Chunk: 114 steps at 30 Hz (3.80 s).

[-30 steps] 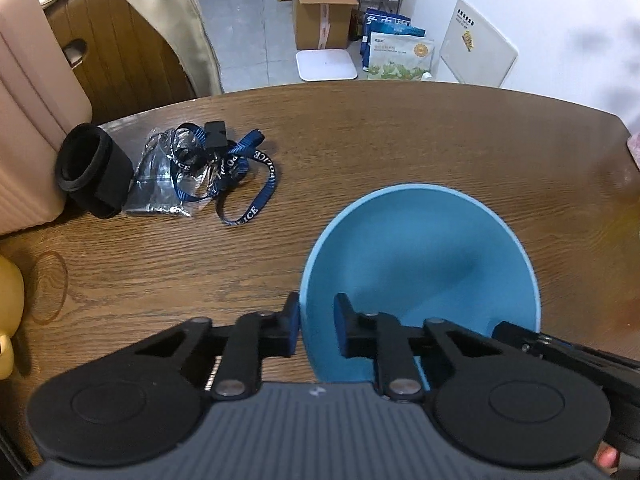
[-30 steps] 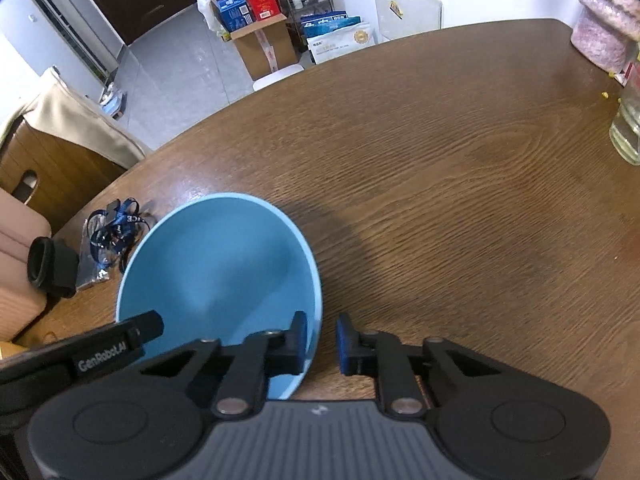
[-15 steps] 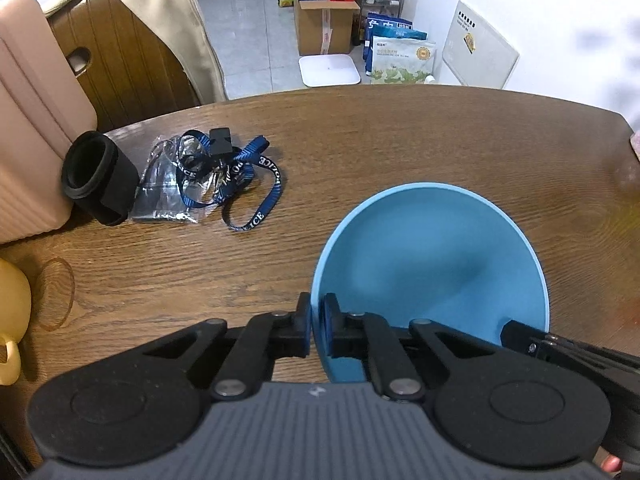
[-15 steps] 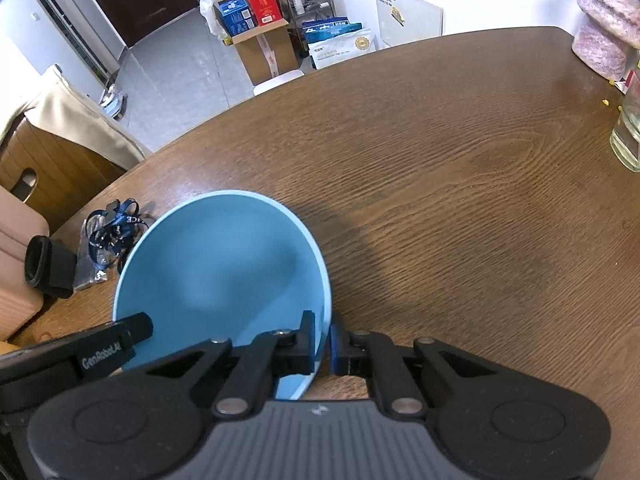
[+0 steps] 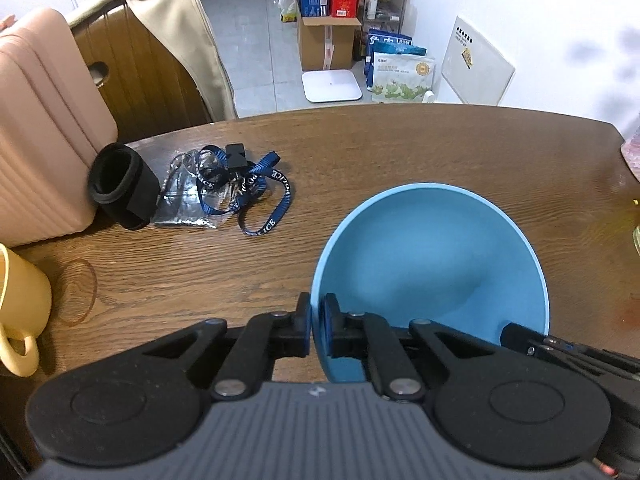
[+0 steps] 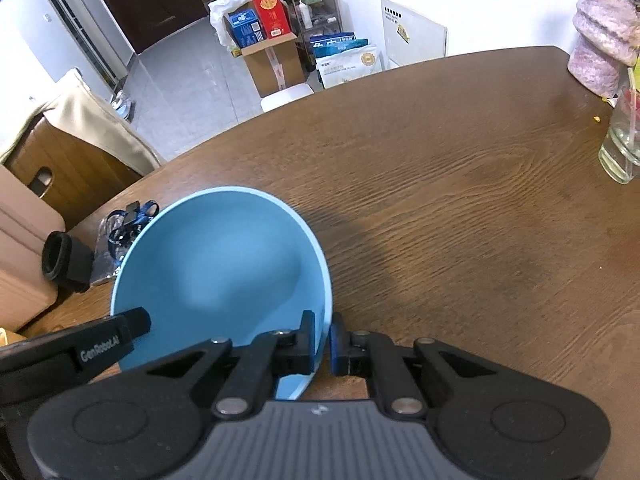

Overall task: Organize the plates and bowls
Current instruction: 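Lift the held blue bowl with both grippers and carry it toward the bowl stack, then lower the held blue bowl with both grippers onto the bowl stack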

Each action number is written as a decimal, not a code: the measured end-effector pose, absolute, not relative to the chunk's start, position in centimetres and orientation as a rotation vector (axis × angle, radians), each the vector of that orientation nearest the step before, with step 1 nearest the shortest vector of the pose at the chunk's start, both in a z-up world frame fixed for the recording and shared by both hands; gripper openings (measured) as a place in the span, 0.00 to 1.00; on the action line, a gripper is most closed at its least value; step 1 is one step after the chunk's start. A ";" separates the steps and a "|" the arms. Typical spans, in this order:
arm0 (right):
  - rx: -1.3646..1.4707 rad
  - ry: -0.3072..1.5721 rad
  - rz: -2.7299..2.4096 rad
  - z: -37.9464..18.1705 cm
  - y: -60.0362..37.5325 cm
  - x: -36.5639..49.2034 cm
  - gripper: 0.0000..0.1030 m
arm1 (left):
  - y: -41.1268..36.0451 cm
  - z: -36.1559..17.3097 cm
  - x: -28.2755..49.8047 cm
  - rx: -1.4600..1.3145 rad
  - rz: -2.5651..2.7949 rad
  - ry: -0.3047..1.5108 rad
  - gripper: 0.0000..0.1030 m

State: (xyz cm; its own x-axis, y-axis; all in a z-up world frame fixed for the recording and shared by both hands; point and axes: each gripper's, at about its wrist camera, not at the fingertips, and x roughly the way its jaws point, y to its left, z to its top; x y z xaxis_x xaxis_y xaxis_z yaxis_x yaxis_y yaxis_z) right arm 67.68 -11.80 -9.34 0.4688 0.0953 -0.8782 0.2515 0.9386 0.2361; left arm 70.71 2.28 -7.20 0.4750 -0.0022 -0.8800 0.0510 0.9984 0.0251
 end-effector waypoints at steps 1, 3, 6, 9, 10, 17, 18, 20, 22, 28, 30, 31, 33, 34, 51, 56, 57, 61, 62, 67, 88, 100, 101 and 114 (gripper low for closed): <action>0.357 1.081 -0.099 -9.2 -11.8 67.4 0.06 | 2.3 -7.0 70.4 0.050 -0.033 1.071 0.07; 0.357 1.072 -0.098 -8.7 -11.8 66.7 0.07 | 2.2 -6.5 69.8 0.051 -0.034 1.062 0.07; 0.357 1.062 -0.094 -8.0 -11.8 65.7 0.06 | 2.2 -5.6 68.7 0.051 -0.032 1.047 0.07; 0.355 1.052 -0.090 -7.3 -11.9 64.5 0.06 | 2.1 -4.8 67.3 0.051 -0.029 1.034 0.07; 0.356 1.049 -0.088 -7.1 -11.9 64.1 0.07 | 2.0 -4.6 66.8 0.053 -0.027 1.031 0.07; 0.352 1.023 -0.074 -5.5 -12.5 60.7 0.06 | 1.3 -3.0 63.2 0.059 -0.013 1.007 0.07; 0.351 1.020 -0.072 -5.3 -12.7 60.2 0.06 | 1.2 -2.7 62.5 0.058 -0.012 1.002 0.07; 0.351 1.014 -0.068 -4.9 -12.9 59.1 0.07 | 1.0 -2.2 61.4 0.057 -0.009 0.994 0.07; 0.350 1.011 -0.065 -4.6 -13.1 58.1 0.07 | 0.8 -1.8 60.3 0.056 -0.006 0.987 0.07; 0.347 1.002 -0.051 -3.7 -13.7 54.8 0.06 | 0.4 -1.0 56.9 0.054 0.013 0.975 0.07; 0.345 0.999 -0.045 -3.5 -13.8 54.0 0.06 | 0.2 -0.8 55.9 0.054 0.020 0.973 0.07; 0.343 0.996 -0.042 -3.4 -13.9 53.5 0.06 | 0.2 -0.7 55.4 0.054 0.023 0.971 0.07; 0.338 0.992 -0.036 -3.1 -14.0 52.4 0.06 | 0.1 -0.5 54.4 0.051 0.028 0.969 0.07; 0.336 0.988 -0.034 -2.9 -14.1 51.9 0.06 | 0.0 -0.4 53.9 0.050 0.030 0.966 0.07; 0.329 0.979 -0.016 -2.4 -15.0 43.7 0.07 | -1.1 0.0 45.8 0.058 0.044 0.947 0.07; 0.308 0.977 -0.009 -2.5 -15.0 41.5 0.07 | -1.3 -0.2 43.6 0.054 0.042 0.947 0.07; 0.306 0.979 -0.008 -2.5 -15.1 41.2 0.07 | -1.4 -0.2 43.2 0.053 0.043 0.947 0.07; 0.294 0.986 -0.004 -2.8 -15.0 39.6 0.07 | -1.5 -0.5 41.5 0.053 0.049 0.948 0.07; 0.291 0.988 -0.002 -2.9 -15.0 39.2 0.07 | -1.5 -0.6 41.1 0.048 0.052 0.949 0.07; 0.285 0.995 0.012 -3.1 -15.1 37.7 0.07 | -1.6 -0.8 39.4 0.037 0.066 0.947 0.07; 0.268 0.975 -0.037 -2.9 -18.8 33.8 0.07 | -5.6 -1.0 35.8 0.028 0.014 0.941 0.07; 0.296 0.964 -0.099 -3.0 -21.4 33.7 0.07 | -8.2 -1.2 36.6 0.047 -0.048 0.946 0.07; 0.299 0.964 -0.105 -3.0 -21.6 33.7 0.07 | -8.4 -1.3 36.7 0.050 -0.054 0.948 0.07; 0.308 0.968 -0.178 -4.8 -22.9 35.5 0.07 | -10.5 -3.3 39.6 0.087 -0.104 0.977 0.07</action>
